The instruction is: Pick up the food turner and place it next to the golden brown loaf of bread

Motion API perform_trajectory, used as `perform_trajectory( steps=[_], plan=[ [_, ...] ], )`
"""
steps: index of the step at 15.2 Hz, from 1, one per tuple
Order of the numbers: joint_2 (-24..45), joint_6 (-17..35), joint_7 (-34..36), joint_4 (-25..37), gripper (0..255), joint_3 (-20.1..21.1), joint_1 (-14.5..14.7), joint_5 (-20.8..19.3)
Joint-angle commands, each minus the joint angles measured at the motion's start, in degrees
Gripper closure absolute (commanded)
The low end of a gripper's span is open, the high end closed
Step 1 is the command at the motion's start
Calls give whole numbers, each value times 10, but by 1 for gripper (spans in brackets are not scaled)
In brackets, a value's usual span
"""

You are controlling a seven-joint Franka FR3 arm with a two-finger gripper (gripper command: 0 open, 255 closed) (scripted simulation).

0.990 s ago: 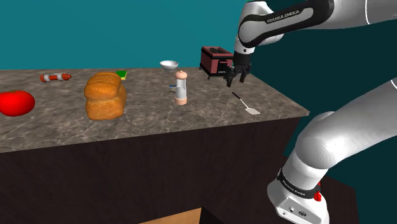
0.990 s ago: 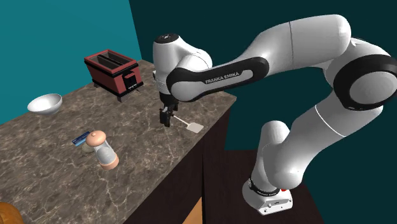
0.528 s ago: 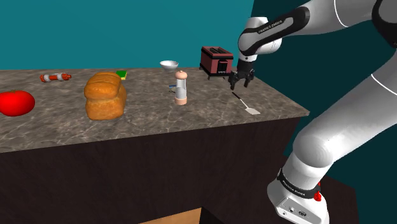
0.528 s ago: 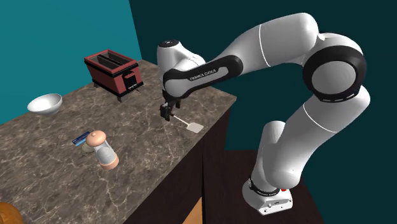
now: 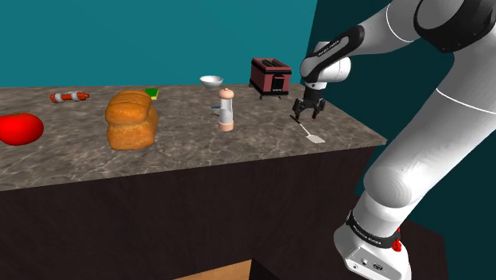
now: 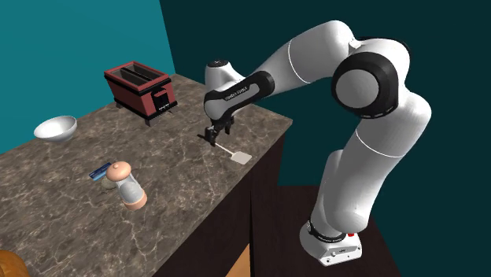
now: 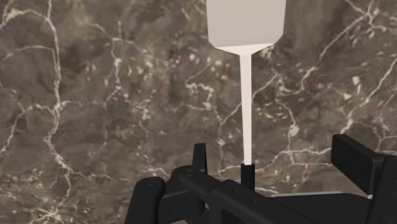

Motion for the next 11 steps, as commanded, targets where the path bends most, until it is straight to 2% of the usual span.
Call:
perform_trajectory(
  steps=[1, 7, 11],
  plan=[
    [18, 17, -6, 0, 0, -5, -2, 10],
    [52, 61, -19, -13, 0, -7, 0, 28],
    [52, 61, -19, -13, 0, -7, 0, 28]
  ],
)
